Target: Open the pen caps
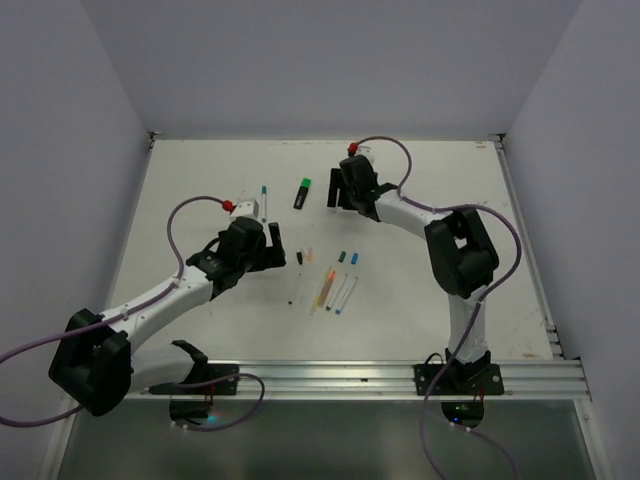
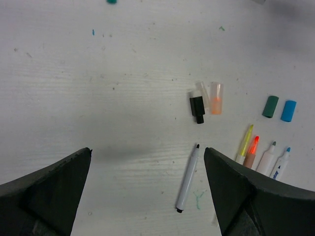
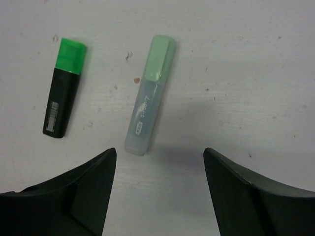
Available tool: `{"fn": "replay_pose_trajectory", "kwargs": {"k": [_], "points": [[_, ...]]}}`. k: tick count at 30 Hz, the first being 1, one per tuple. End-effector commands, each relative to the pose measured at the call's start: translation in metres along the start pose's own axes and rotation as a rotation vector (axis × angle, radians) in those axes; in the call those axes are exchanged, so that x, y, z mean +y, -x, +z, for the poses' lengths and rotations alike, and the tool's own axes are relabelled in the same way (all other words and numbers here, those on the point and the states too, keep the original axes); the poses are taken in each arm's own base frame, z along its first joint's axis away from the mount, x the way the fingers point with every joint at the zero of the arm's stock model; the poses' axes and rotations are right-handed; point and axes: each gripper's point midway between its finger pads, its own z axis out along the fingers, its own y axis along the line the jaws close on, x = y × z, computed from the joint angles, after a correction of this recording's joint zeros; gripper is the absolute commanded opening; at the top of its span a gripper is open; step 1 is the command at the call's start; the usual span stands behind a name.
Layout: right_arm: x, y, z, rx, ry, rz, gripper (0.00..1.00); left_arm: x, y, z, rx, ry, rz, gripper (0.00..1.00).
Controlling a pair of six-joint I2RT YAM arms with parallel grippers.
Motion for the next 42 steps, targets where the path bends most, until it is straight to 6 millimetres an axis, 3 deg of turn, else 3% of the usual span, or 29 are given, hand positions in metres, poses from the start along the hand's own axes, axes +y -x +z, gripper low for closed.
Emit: {"fn": "replay_pose_trajectory", "kwargs": {"k": [1, 2, 3, 6, 11, 14, 15, 17, 18, 19, 20, 21, 23, 24, 25, 27, 28, 29, 32, 33, 35, 36, 38, 39, 40, 42], "points": [[0.004, 0.013, 0.011, -0.016, -0.069, -0.049, 0.75, 0.000, 0.000, 0.000, -0.009, -0.049, 0.005, 1.00], [-0.001, 0.001, 0.022, 0.016, -0.102, -0.067, 0.75, 0.000, -0.002, 0.002, -0.008, -0.054, 0.005, 1.00], [0.006, 0.007, 0.025, 0.004, -0.094, -0.069, 0.74, 0.001, -0.003, 0.002, -0.007, -0.054, 0.003, 1.00], [0.012, -0.001, 0.038, 0.022, -0.111, -0.098, 0.74, 0.005, -0.007, 0.005, -0.001, -0.049, 0.005, 1.00], [0.008, -0.011, 0.051, 0.036, -0.169, -0.136, 0.68, 0.007, -0.015, 0.006, 0.015, -0.058, 0.003, 1.00], [0.001, -0.016, 0.052, 0.039, -0.198, -0.136, 0.57, 0.004, -0.015, 0.005, 0.015, -0.077, 0.000, 1.00], [-0.002, -0.023, 0.051, 0.051, -0.205, -0.143, 0.49, 0.003, -0.014, 0.005, 0.012, -0.084, -0.003, 1.00], [-0.002, -0.018, 0.044, 0.030, -0.196, -0.132, 0.37, -0.001, -0.012, 0.003, 0.006, -0.105, -0.012, 1.00], [-0.009, -0.028, 0.041, 0.046, -0.200, -0.139, 0.28, -0.002, -0.012, 0.002, 0.004, -0.113, -0.016, 1.00], [-0.007, -0.028, 0.038, 0.042, -0.181, -0.135, 0.24, -0.005, -0.012, 0.001, 0.006, -0.130, -0.017, 1.00], [-0.001, -0.015, 0.029, 0.001, -0.150, -0.131, 0.21, -0.009, -0.009, 0.001, -0.004, -0.148, -0.024, 1.00], [-0.004, -0.027, 0.025, 0.021, -0.136, -0.141, 0.14, -0.011, -0.009, 0.000, -0.004, -0.161, -0.028, 1.00], [0.005, -0.012, 0.008, -0.025, -0.071, -0.120, 0.07, -0.020, -0.007, -0.002, -0.006, -0.203, -0.042, 1.00], [-0.001, -0.024, 0.003, -0.007, -0.066, -0.128, 0.02, -0.023, -0.006, -0.003, -0.008, -0.219, -0.048, 1.00], [0.005, -0.022, -0.002, -0.024, -0.028, -0.122, 0.01, -0.031, -0.004, -0.005, -0.009, -0.256, -0.065, 1.00], [0.004, -0.024, -0.025, -0.037, 0.015, -0.115, 0.00, -0.037, 0.000, -0.007, -0.021, -0.287, -0.090, 1.00], [0.012, -0.016, -0.034, -0.081, 0.060, -0.101, 0.00, -0.045, -0.003, -0.011, -0.002, -0.334, -0.099, 0.99], [0.016, -0.019, -0.042, -0.081, 0.103, -0.100, 0.00, -0.057, 0.010, -0.015, -0.044, -0.390, -0.130, 0.99], [0.029, -0.023, -0.075, -0.129, 0.212, -0.102, 0.00, -0.079, 0.021, -0.026, -0.071, -0.508, -0.178, 0.95], [0.032, -0.038, -0.083, -0.111, 0.252, -0.118, 0.00, -0.083, 0.023, -0.028, -0.070, -0.530, -0.187, 0.95], [0.047, -0.026, -0.109, -0.177, 0.333, -0.109, 0.00, -0.095, 0.032, -0.034, -0.086, -0.583, -0.212, 0.93], [0.051, -0.042, -0.117, -0.159, 0.368, -0.129, 0.00, -0.098, 0.034, -0.034, -0.088, -0.597, -0.223, 0.93], [0.062, -0.033, -0.141, -0.222, 0.429, -0.120, 0.00, -0.107, 0.043, -0.040, -0.111, -0.644, -0.245, 0.91], [0.065, -0.047, -0.146, -0.207, 0.450, -0.131, 0.00, -0.110, 0.045, -0.041, -0.118, -0.653, -0.251, 0.90], [0.070, -0.039, -0.160, -0.250, 0.485, -0.120, 0.00, -0.111, 0.050, -0.042, -0.136, -0.656, -0.257, 0.89], [0.074, -0.048, -0.170, -0.252, 0.517, -0.105, 0.00, -0.118, 0.055, -0.046, -0.155, -0.662, -0.264, 0.87]]}}
